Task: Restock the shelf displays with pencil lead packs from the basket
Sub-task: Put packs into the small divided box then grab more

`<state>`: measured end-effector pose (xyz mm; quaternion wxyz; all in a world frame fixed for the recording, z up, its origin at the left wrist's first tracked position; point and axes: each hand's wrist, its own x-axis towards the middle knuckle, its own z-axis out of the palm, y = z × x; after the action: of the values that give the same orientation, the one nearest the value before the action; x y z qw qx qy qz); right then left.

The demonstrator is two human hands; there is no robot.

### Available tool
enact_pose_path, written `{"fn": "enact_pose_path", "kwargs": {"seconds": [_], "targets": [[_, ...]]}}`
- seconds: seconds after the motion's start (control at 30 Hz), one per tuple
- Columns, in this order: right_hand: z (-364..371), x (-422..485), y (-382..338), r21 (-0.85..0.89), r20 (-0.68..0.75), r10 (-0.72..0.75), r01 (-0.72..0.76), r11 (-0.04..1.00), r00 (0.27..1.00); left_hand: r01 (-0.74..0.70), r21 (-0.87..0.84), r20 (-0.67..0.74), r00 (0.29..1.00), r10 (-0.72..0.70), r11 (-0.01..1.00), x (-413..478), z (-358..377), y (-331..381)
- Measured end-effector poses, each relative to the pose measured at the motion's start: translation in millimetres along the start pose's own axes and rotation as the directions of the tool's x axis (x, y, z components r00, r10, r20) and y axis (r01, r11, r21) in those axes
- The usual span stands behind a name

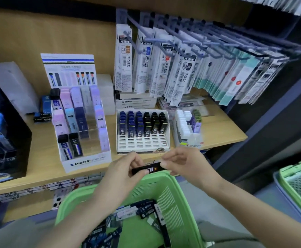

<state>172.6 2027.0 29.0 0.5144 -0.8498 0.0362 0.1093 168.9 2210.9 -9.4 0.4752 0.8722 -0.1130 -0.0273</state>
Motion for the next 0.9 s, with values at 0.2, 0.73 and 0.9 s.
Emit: {"fn": "enact_pose_path", "kwargs": {"seconds": [0.2, 0.73, 0.9], "targets": [[-24.6, 13.7, 15.4, 0.077, -0.042, 0.002, 0.002, 0.997, 0.999, -0.086, 0.075, -0.002, 0.996, 0.086, 0.993, 36.1, 21.4, 1.7], [-27.2, 110.0, 10.8, -0.546, -0.134, -0.402, 0.271, 0.793, 0.906, -0.246, 0.615, 0.249, 0.962, 0.111, 0.749, 68.1, 27.5, -39.1], [-28.5, 116.4, 5.6, -0.655, 0.033, -0.432, 0.346, 0.672, 0.901, -0.258, 0.618, 0.247, 0.961, 0.128, 0.743, 67.9, 28.3, -39.5]]}}
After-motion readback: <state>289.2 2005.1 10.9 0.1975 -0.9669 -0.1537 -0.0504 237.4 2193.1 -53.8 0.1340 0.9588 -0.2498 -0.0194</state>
